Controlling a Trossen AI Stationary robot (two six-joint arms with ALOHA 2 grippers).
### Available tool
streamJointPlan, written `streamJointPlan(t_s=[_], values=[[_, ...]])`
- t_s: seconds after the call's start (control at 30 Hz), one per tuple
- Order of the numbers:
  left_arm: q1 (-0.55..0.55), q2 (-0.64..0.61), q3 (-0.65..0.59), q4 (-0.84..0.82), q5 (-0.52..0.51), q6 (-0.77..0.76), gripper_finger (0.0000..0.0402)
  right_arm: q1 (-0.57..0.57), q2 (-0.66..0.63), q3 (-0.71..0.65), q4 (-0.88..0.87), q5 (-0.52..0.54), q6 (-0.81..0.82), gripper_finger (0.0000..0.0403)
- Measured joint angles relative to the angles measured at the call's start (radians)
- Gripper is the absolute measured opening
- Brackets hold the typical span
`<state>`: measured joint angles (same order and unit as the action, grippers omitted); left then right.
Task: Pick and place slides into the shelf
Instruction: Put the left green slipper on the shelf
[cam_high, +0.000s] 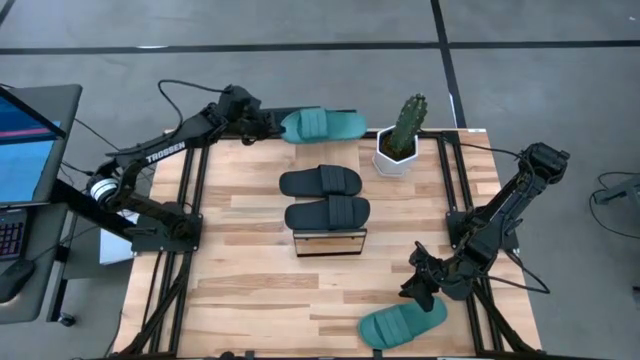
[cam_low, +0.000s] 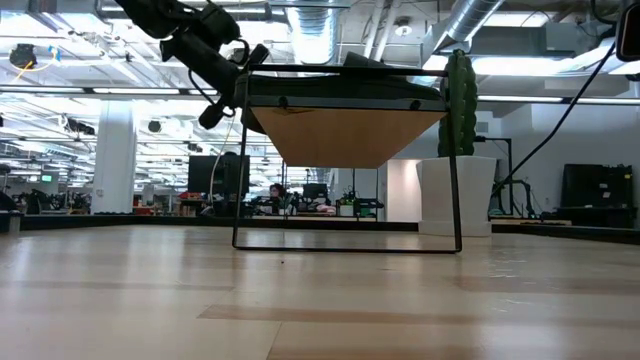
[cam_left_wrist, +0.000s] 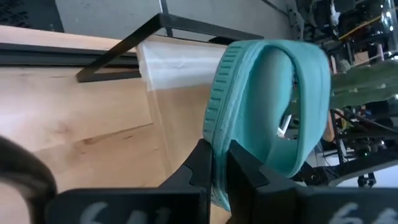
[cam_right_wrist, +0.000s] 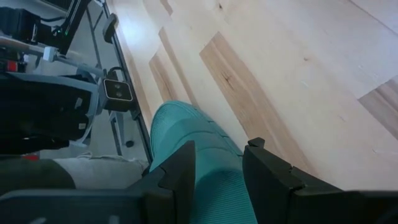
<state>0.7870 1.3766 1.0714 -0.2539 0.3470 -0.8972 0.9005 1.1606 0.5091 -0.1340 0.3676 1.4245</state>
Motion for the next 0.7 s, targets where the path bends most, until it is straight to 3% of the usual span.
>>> streamJointPlan(t_s=[0.7], values=[[0.014,0.0,0.0,-0.07,-0.024,0.019,0.0007,0.0,0.0,0.0,-0.007,0.027,0.018,0.012]])
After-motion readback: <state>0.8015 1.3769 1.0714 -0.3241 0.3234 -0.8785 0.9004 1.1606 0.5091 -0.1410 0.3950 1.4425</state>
